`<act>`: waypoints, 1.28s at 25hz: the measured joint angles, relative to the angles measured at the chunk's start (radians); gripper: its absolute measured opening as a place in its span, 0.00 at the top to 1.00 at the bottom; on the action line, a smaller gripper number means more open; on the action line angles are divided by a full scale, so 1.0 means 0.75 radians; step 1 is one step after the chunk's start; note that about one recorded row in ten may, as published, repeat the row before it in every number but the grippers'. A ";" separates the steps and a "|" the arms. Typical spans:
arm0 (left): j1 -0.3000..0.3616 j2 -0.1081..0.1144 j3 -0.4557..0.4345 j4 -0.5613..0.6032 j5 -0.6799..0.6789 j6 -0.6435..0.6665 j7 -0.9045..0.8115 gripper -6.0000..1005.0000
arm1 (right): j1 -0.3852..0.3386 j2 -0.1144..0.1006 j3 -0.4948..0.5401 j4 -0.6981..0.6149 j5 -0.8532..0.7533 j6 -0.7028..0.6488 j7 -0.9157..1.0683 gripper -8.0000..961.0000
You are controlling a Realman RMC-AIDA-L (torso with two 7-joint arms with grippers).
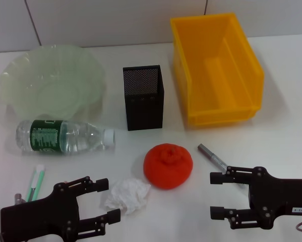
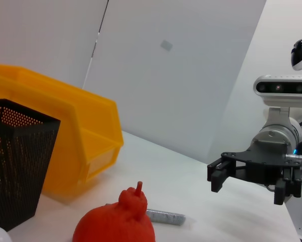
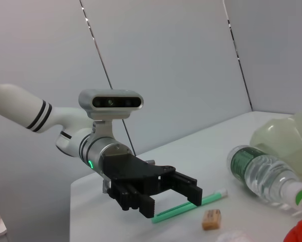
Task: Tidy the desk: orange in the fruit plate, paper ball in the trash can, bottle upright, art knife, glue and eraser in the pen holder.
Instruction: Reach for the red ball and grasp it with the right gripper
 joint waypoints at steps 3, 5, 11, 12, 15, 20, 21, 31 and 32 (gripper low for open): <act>0.001 0.000 0.000 0.000 0.000 0.000 0.000 0.22 | 0.000 0.000 0.000 0.003 0.000 0.004 0.000 0.20; 0.001 0.000 0.000 0.000 0.000 0.000 0.000 0.22 | 0.000 0.000 0.000 0.004 -0.001 0.006 -0.002 0.20; 0.002 0.000 0.000 0.000 -0.001 0.000 0.004 0.22 | 0.000 0.000 -0.001 0.009 -0.002 0.017 -0.005 0.20; 0.002 0.000 0.000 0.000 -0.001 0.000 0.004 0.22 | 0.000 0.000 -0.002 0.010 -0.002 0.017 -0.009 0.20; 0.002 0.000 0.000 0.003 -0.001 0.000 0.005 0.22 | -0.003 0.000 -0.002 0.016 0.001 0.017 -0.026 0.20; 0.025 0.000 -0.027 0.019 -0.001 0.002 0.014 0.22 | -0.017 0.001 0.022 0.020 0.058 0.028 -0.083 0.20; 0.027 0.000 -0.030 0.019 -0.001 0.003 0.015 0.22 | -0.017 0.001 0.022 0.020 0.058 0.028 -0.083 0.20; 0.078 -0.003 -0.033 0.059 0.000 0.054 0.007 0.22 | -0.059 0.003 0.019 0.156 0.345 0.174 -0.290 0.20; 0.078 -0.003 -0.033 0.059 0.000 0.054 0.007 0.22 | -0.048 0.002 0.014 0.162 0.346 0.186 -0.290 0.20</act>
